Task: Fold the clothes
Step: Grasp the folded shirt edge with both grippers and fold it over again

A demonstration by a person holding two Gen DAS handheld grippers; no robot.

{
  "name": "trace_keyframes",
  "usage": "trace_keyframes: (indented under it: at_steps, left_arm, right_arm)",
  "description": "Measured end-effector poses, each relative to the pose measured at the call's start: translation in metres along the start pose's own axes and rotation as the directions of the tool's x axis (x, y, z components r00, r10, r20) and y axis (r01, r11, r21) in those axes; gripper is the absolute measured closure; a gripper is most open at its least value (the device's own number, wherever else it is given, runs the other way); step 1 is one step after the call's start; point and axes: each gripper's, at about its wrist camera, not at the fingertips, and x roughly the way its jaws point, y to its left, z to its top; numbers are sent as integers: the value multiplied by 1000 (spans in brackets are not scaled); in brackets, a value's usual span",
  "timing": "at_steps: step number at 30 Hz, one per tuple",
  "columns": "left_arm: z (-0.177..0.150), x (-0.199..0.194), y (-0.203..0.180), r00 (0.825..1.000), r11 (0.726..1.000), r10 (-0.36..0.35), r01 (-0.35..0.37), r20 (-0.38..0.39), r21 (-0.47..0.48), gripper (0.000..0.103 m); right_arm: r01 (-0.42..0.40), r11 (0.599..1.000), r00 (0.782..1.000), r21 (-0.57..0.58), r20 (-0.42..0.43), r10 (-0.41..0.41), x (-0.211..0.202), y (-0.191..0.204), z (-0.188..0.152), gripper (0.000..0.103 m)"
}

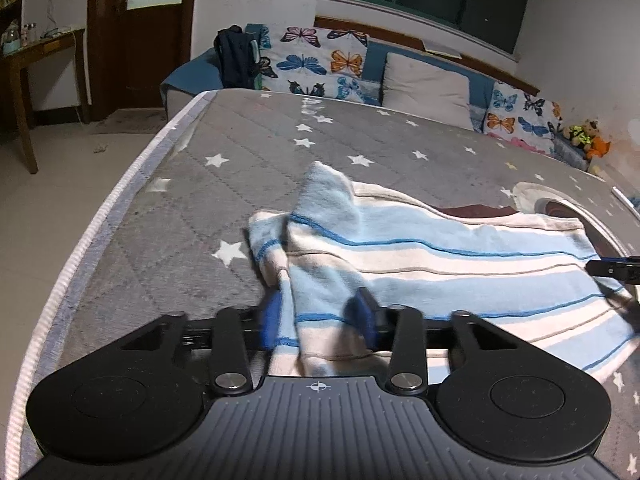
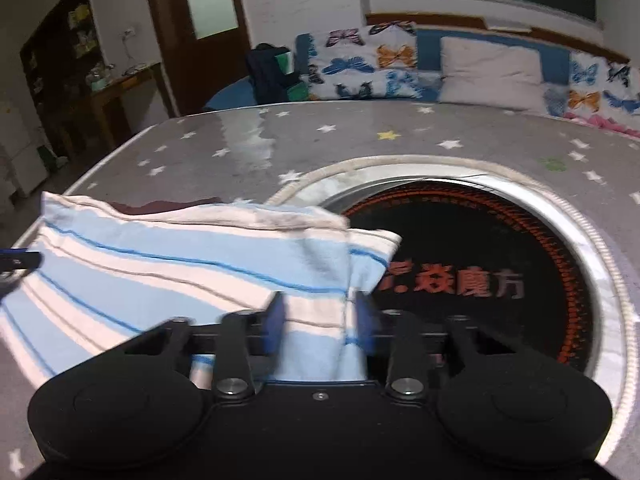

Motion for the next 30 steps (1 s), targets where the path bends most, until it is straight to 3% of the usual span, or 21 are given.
trace_keyframes:
  at_steps: [3,7,19,25,30]
  left_arm:
    - [1,-3,0,1000,1000,1,-1,6,-19,86]
    - [8,-16,-4,999,1000,-11,12,38,-13,91]
    - [51,-47,-17,986,999,-34,30,161,25,93]
    - [96,-46,-12,972,1000,4,-10,236,22,93]
    - [120,-27,-5,971,998,52,-58,234,20,93]
  right_arm:
    - [-4,1000,1000,-2,11,4,-5,1,2,86]
    - [-7,1000,999,-29,33,8,-15,7,9,87]
    - [-13,987,989,-162,140,36,-49,43,49,90]
    - [-1,977,978,-215,204,45,-45,62,84,90]
    - [15,974,972,-224,233,39,-24,69,113,90]
